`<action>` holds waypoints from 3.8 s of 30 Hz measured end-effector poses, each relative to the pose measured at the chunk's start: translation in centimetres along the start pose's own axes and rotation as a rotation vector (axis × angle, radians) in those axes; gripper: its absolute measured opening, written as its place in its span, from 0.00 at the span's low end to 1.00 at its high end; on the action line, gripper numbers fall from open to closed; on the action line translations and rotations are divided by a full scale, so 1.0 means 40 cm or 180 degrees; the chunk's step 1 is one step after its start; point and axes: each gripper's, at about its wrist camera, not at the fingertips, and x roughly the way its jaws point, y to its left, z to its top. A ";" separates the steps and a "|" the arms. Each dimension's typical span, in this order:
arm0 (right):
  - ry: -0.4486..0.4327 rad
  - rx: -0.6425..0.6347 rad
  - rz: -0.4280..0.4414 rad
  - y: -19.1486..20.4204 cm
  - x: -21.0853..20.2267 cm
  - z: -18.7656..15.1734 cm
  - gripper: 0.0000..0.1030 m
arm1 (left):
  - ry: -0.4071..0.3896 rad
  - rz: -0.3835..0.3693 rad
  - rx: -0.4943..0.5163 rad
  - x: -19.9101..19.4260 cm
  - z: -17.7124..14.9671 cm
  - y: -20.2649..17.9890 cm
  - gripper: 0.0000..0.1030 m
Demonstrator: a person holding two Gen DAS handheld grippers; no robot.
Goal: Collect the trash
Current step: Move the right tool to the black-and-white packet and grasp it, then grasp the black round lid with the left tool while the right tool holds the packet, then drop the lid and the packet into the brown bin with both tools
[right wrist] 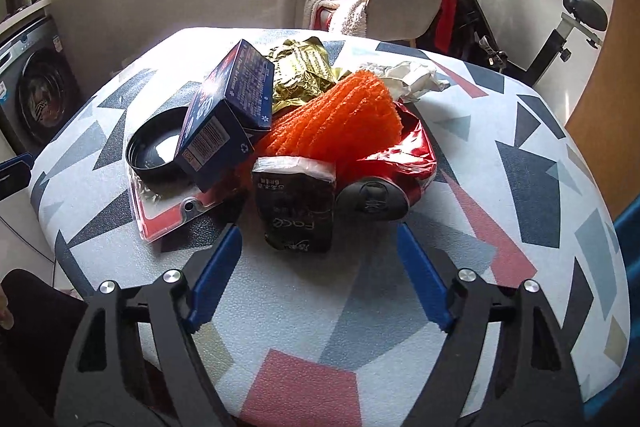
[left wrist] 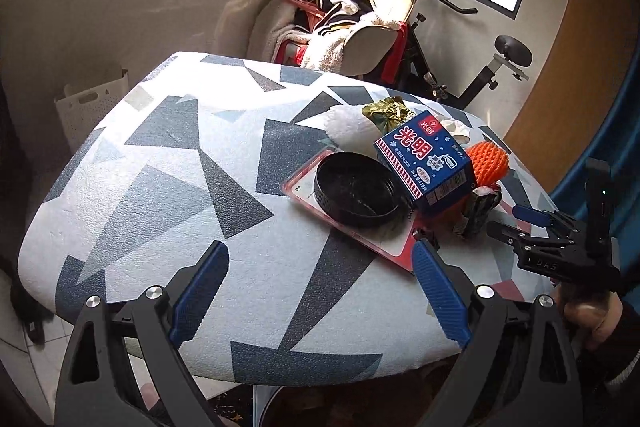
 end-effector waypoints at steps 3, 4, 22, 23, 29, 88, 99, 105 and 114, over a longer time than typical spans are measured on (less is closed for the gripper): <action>0.0074 0.0095 0.0058 0.010 0.052 0.014 0.70 | 0.0064 0.0018 -0.0004 0.023 0.001 0.005 0.88; 0.0091 0.0107 0.0048 0.014 0.066 0.018 0.70 | 0.0078 0.0033 -0.0003 0.028 0.001 0.006 0.88; -0.0143 0.0271 0.0209 -0.029 -0.042 0.014 0.35 | 0.0367 -0.0080 0.0126 0.137 0.035 -0.012 0.86; -0.0156 0.0270 0.0213 -0.028 -0.050 0.012 0.35 | 0.0369 -0.0075 0.0257 0.150 0.039 -0.027 0.89; -0.0207 0.0269 0.0199 -0.029 -0.080 0.007 0.35 | 0.0405 0.0163 0.1124 0.241 0.060 -0.118 0.90; -0.0135 0.0113 0.0337 0.048 -0.168 -0.052 0.36 | 0.0944 -0.0680 0.1033 -0.025 -0.206 -0.151 0.81; -0.0079 0.0080 0.0368 0.064 -0.158 -0.068 0.36 | 0.0790 -0.0594 0.0979 -0.039 -0.182 -0.139 0.91; -0.0005 -0.0009 0.0419 0.090 -0.151 -0.086 0.36 | 0.0537 -0.0310 0.0751 -0.066 -0.147 -0.089 0.94; 0.0283 -0.0330 0.0626 0.181 -0.130 -0.146 0.38 | 0.0362 0.0024 0.0583 -0.088 -0.120 -0.040 0.94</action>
